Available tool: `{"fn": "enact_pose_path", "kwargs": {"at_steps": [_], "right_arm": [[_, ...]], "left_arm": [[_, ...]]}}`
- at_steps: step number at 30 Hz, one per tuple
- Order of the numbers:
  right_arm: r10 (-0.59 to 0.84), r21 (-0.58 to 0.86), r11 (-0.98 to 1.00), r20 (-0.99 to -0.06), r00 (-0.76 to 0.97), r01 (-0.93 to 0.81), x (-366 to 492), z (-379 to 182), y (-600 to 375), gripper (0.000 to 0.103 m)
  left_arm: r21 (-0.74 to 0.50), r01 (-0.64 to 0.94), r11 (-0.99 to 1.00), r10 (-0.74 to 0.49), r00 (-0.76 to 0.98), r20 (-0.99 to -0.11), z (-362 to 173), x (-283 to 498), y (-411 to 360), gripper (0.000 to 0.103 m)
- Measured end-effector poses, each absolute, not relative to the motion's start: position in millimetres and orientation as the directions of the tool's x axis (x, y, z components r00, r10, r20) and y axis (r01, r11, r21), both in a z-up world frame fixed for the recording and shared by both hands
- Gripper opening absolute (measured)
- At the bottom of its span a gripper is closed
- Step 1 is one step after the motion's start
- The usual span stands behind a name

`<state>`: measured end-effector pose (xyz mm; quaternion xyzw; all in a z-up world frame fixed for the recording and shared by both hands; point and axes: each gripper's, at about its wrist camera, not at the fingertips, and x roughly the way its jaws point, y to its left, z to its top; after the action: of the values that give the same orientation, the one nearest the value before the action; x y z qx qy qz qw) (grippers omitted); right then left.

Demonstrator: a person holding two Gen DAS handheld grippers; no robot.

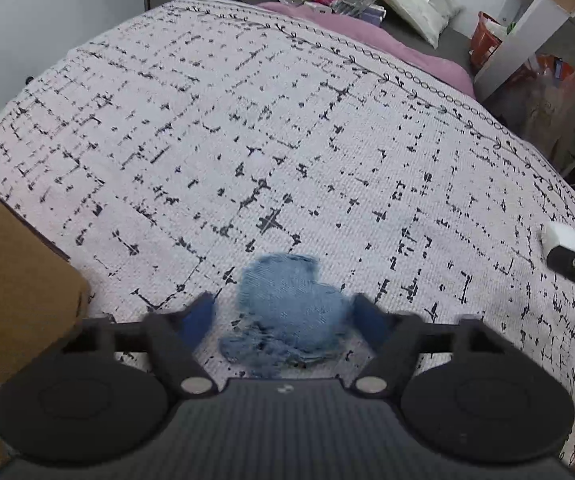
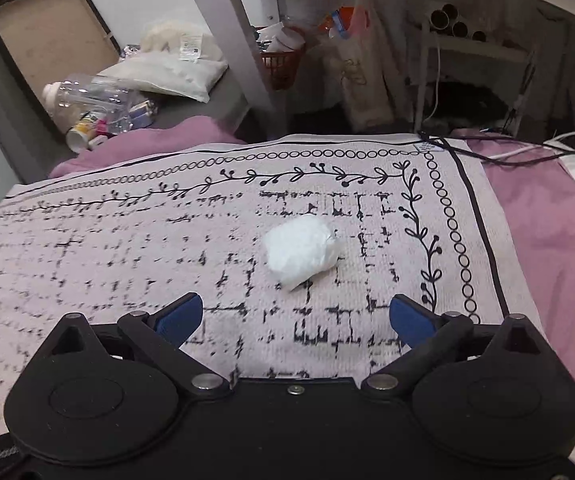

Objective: Organize soft objects
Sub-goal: 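Move the left tool to the blue denim heart plush while the right tool approaches the white paper ball, then grasp the denim heart plush with the left tool while the right tool grasps the white paper ball, then carry the denim plush into the box with the left tool while the right tool drops the paper ball there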

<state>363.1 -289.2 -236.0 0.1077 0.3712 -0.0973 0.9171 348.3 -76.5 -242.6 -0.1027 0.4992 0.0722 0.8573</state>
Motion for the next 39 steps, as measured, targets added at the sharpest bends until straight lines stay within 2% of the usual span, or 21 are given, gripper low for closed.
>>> {"fn": "enact_pose_path", "kwargs": {"at_steps": [3,6,11,20,22,23,31,39], "right_arm": [[-0.114,0.105,0.96,-0.701,0.704,0.26,368,-240,-287,0.094],[-0.141,0.056,0.968,-0.686,0.714,0.244,373,-242,-281,0.093],[-0.158,0.025,0.971,-0.683,0.713,0.239,387,-245,-280,0.086],[-0.21,-0.037,0.967,-0.675,0.708,0.252,405,-248,-280,0.084],[-0.195,-0.034,0.971,-0.684,0.703,0.237,408,-249,-282,0.057],[-0.179,-0.03,0.975,-0.698,0.694,0.221,408,-250,-282,0.048],[-0.132,0.011,0.983,-0.64,0.757,0.182,371,-219,-283,0.047],[-0.034,0.139,0.979,-0.603,0.797,0.147,331,-180,-291,0.047]], "left_arm": [[-0.1,-0.218,0.971,0.025,0.506,-0.862,-242,347,-77,0.049],[-0.115,-0.221,0.968,0.016,0.515,-0.857,-241,347,-77,0.043],[-0.144,-0.228,0.963,-0.001,0.529,-0.848,-238,346,-78,0.041],[-0.172,-0.236,0.956,-0.012,0.557,-0.83,-218,334,-80,0.041],[-0.176,-0.237,0.955,-0.012,0.565,-0.825,-211,331,-79,0.041],[-0.18,-0.236,0.955,-0.014,0.569,-0.822,-208,329,-78,0.041],[-0.187,-0.226,0.956,-0.015,0.599,-0.801,-179,306,-69,0.041],[-0.208,-0.22,0.953,-0.023,0.632,-0.775,-154,278,-53,0.041]]}}
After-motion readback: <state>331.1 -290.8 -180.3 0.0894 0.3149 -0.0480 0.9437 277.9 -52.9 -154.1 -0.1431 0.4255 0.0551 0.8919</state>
